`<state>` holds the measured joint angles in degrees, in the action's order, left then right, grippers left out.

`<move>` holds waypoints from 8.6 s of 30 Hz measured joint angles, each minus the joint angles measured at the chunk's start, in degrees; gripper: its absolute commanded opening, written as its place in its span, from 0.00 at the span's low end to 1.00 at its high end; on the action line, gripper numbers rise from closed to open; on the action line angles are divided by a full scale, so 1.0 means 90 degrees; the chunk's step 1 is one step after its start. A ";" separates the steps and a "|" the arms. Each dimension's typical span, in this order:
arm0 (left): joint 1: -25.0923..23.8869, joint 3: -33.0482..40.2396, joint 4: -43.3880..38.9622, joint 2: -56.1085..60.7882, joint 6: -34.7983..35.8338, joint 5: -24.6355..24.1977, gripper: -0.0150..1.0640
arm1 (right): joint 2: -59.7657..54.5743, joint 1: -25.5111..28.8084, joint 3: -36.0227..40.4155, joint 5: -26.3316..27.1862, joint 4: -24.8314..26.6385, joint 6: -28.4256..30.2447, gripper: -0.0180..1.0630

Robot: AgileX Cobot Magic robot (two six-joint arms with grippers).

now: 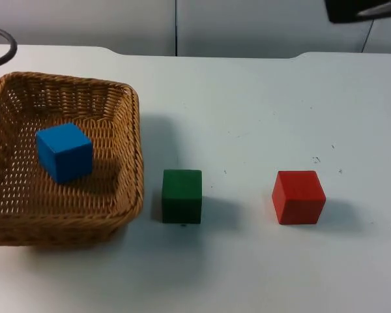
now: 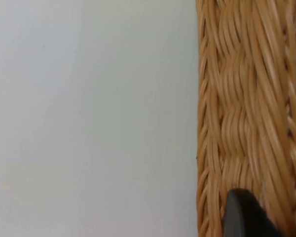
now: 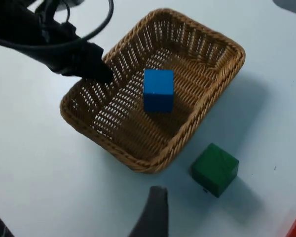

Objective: Pick up the basket with the left hand and place the blue cube into the basket with the right hand.

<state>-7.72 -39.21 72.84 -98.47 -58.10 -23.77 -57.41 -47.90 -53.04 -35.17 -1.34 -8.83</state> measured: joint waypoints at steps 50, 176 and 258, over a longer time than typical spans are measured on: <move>-0.0012 0.0000 -0.0260 0.2353 -0.0331 0.0254 0.73 | 0.0350 0.0000 0.0011 -0.0276 0.0000 -0.0014 0.73; 0.1305 0.0858 -0.7590 1.0916 0.6455 -0.4684 0.99 | 0.6355 -0.0038 0.2630 -0.3032 -0.0863 0.0307 0.73; 0.1305 0.0858 -0.7972 1.0916 0.6455 -0.4653 0.99 | 0.6355 0.3362 0.2630 -0.3032 -0.0507 0.0661 0.99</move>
<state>4.03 -31.49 1.09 -0.22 0.00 -65.64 -0.22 -17.64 -29.37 -62.45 -5.90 -2.88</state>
